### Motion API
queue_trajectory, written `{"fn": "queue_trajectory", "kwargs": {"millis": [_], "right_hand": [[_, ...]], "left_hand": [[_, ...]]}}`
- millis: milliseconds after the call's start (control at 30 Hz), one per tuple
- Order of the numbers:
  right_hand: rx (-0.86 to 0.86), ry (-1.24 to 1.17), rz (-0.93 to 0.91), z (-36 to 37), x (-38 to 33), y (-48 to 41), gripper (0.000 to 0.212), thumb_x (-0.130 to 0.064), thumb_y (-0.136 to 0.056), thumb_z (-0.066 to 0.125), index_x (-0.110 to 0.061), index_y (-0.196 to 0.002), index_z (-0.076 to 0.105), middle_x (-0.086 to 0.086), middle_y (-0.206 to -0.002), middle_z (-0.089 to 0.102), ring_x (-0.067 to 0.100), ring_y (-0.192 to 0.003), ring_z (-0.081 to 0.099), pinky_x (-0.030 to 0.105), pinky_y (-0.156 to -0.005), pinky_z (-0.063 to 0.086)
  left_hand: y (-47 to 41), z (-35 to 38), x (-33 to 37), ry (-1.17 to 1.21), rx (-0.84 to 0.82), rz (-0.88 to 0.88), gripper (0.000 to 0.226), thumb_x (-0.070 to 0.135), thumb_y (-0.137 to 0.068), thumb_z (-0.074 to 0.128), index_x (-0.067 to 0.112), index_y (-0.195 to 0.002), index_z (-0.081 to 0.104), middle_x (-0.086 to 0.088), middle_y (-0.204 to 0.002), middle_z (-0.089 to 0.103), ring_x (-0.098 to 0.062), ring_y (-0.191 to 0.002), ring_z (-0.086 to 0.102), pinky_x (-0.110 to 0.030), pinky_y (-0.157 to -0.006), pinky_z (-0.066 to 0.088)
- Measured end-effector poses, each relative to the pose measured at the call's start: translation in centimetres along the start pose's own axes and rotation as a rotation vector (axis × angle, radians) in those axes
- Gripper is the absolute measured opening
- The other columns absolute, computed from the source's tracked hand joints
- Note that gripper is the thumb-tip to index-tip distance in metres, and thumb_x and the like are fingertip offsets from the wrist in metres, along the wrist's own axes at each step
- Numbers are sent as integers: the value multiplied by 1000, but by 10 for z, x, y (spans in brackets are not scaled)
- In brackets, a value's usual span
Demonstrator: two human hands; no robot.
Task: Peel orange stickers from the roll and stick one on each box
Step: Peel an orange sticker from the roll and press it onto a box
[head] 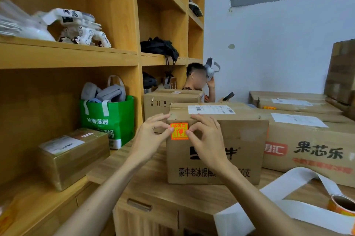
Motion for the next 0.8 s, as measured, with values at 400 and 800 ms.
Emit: {"fn": "queue_trajectory", "kwargs": {"millis": [400, 800], "right_hand": [[128, 2, -23, 17, 3, 4, 11, -24, -88, 72, -21, -79, 68, -8, -126, 58, 6, -130, 41, 35, -123, 9], [209, 49, -47, 23, 4, 4, 13, -18, -86, 74, -19, -77, 65, -4, -121, 60, 13, -124, 48, 44, -121, 18]], "left_hand": [[-4, 1, -10, -60, 35, 60, 3, 23, -86, 79, 22, -86, 82, 16, -123, 68, -1, -122, 54, -37, -108, 44], [-8, 11, -14, -183, 88, 138, 7, 24, -84, 81, 18, -81, 80, 10, -121, 69, -4, -113, 55, -27, -95, 43]]}}
Point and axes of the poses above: each hand's wrist, its own y-axis away from the middle knuckle, its own z-axis out of the palm, x = y × z, the point moved 2 cm from there along -y, towards the middle knuckle
